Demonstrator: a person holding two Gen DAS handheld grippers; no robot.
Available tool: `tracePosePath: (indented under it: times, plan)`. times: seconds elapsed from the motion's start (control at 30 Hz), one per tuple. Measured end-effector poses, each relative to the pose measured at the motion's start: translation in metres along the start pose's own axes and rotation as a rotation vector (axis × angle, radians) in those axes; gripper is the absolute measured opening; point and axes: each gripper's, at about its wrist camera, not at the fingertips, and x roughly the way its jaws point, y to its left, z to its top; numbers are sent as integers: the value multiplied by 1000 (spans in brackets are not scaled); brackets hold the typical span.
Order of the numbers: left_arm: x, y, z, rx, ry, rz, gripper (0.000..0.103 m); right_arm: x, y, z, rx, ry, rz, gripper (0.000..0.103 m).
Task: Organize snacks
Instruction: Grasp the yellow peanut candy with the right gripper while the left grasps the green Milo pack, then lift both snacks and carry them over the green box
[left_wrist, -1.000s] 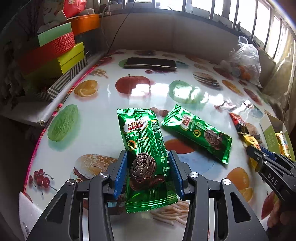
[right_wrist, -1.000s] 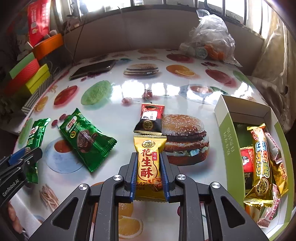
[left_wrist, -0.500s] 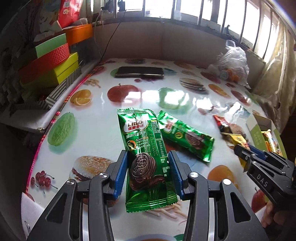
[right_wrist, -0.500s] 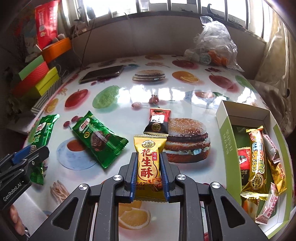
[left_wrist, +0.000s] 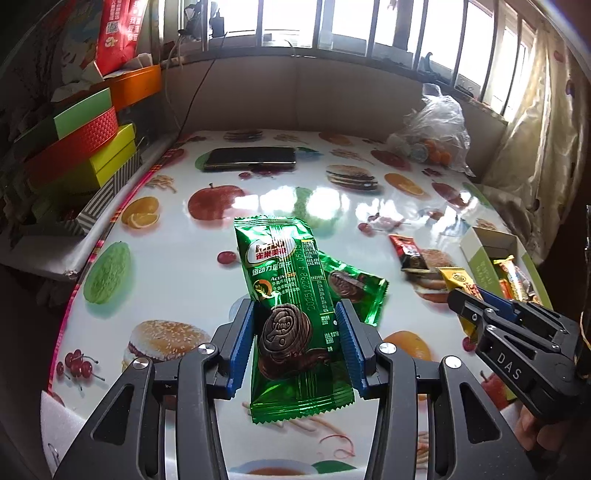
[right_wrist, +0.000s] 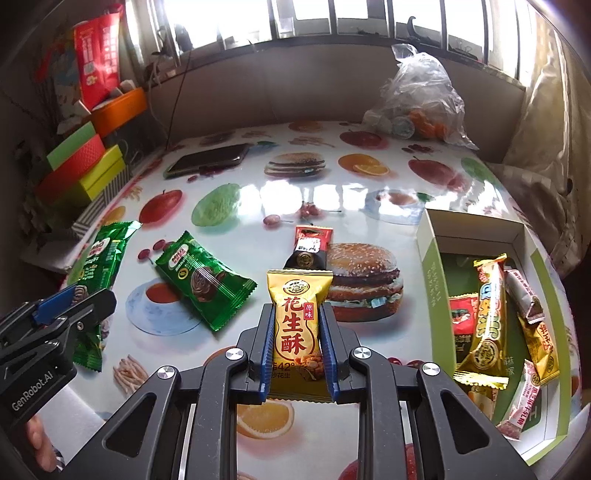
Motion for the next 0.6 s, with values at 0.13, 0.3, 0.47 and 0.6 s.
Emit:
tracePosePath:
  times: [0.13, 0.3, 0.47, 0.6]
  plan:
    - [-3, -1, 3, 3, -4, -7, 45, -7, -6, 0, 14, -10, -2, 22]
    - [-6, -9, 7, 8, -9, -42, 45, -16, -15, 1, 27, -23, -9, 22]
    - [-10, -23, 11, 30, -16, -68, 45, -23, -23, 1, 34, -29, -14, 22]
    - [-11, -37, 14, 54, -18, -91, 45, -29, -30, 2, 48, -38, -23, 22]
